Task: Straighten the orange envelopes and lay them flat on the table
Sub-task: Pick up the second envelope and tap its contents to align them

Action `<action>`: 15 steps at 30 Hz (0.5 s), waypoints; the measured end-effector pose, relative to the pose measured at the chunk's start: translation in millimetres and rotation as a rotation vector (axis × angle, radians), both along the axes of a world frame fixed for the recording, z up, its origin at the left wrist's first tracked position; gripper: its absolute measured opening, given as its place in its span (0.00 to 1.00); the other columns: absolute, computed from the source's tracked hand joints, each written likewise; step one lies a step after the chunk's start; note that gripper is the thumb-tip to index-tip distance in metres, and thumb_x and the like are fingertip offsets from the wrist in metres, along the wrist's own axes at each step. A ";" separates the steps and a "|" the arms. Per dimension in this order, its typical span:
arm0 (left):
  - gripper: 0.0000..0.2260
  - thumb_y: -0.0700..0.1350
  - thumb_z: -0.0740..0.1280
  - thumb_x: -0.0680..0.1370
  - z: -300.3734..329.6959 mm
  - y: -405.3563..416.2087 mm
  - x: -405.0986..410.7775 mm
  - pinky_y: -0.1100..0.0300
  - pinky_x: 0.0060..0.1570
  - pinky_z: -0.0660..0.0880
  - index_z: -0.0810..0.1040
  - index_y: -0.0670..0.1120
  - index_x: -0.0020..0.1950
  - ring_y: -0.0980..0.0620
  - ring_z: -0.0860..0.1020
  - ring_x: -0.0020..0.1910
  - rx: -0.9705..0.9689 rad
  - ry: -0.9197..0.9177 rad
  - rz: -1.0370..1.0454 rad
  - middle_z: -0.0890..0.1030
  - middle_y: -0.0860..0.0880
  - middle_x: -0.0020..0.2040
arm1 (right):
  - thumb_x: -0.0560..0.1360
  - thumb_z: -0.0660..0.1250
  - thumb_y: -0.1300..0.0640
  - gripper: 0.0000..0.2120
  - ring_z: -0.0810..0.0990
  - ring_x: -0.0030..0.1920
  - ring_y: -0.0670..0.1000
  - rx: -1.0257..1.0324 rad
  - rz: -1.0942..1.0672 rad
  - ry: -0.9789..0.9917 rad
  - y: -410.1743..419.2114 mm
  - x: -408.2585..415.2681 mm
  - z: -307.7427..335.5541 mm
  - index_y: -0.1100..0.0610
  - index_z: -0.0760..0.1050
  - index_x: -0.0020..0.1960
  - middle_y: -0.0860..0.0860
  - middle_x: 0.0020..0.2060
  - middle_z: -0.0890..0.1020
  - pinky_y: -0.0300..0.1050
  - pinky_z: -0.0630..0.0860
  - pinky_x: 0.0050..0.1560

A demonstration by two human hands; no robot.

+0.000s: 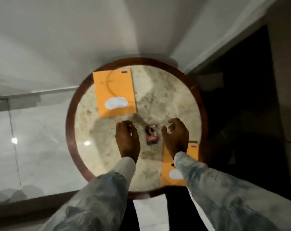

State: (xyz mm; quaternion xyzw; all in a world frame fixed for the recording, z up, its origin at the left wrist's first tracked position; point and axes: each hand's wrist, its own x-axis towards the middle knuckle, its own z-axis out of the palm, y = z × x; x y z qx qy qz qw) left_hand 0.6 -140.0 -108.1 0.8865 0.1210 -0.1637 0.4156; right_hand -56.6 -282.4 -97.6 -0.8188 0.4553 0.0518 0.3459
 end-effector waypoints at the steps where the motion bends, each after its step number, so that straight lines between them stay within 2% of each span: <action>1: 0.05 0.34 0.65 0.80 2.3 -9.0 -25.6 0.53 0.46 0.74 0.80 0.39 0.51 0.45 0.77 0.44 -0.015 0.036 -0.025 0.81 0.39 0.48 | 0.72 0.73 0.56 0.12 0.83 0.48 0.58 -0.019 -0.037 0.048 -6.4 -24.5 0.7 0.56 0.79 0.55 0.54 0.45 0.83 0.51 0.80 0.48; 4: 0.07 0.34 0.66 0.79 -1.3 -36.8 -95.4 0.48 0.50 0.77 0.81 0.36 0.55 0.36 0.81 0.50 -0.039 0.190 -0.112 0.82 0.35 0.51 | 0.71 0.74 0.52 0.20 0.82 0.57 0.62 -0.038 -0.167 0.252 -25.8 -94.3 -0.7 0.52 0.75 0.61 0.55 0.57 0.84 0.55 0.80 0.55; 6: 0.11 0.37 0.66 0.81 -8.7 -48.4 -128.2 0.45 0.56 0.79 0.80 0.37 0.62 0.35 0.81 0.56 -0.018 0.300 -0.152 0.82 0.35 0.58 | 0.70 0.76 0.49 0.28 0.80 0.62 0.64 -0.028 -0.225 0.375 -34.1 -130.9 -8.3 0.54 0.72 0.66 0.58 0.63 0.80 0.59 0.78 0.58; 8: 0.11 0.40 0.65 0.82 -15.6 -58.3 -150.0 0.47 0.57 0.78 0.78 0.38 0.63 0.35 0.80 0.58 0.011 0.350 -0.157 0.80 0.37 0.61 | 0.69 0.77 0.49 0.29 0.81 0.61 0.65 0.040 -0.289 0.412 -38.0 -154.6 -16.4 0.57 0.72 0.65 0.61 0.63 0.80 0.58 0.79 0.58; 10: 0.10 0.40 0.66 0.81 -20.3 -68.7 -163.0 0.49 0.54 0.75 0.78 0.38 0.61 0.35 0.80 0.57 0.052 0.333 -0.126 0.79 0.37 0.60 | 0.71 0.77 0.49 0.24 0.82 0.60 0.64 0.112 -0.313 0.415 -39.6 -165.8 -22.1 0.57 0.74 0.62 0.60 0.61 0.83 0.55 0.80 0.57; 15: 0.12 0.40 0.68 0.80 -13.1 -84.2 -167.3 0.42 0.60 0.76 0.77 0.37 0.62 0.34 0.78 0.60 0.068 0.304 -0.089 0.78 0.36 0.61 | 0.72 0.76 0.47 0.24 0.84 0.58 0.62 0.100 -0.308 0.409 -43.3 -173.3 -13.5 0.57 0.75 0.63 0.57 0.59 0.84 0.54 0.81 0.57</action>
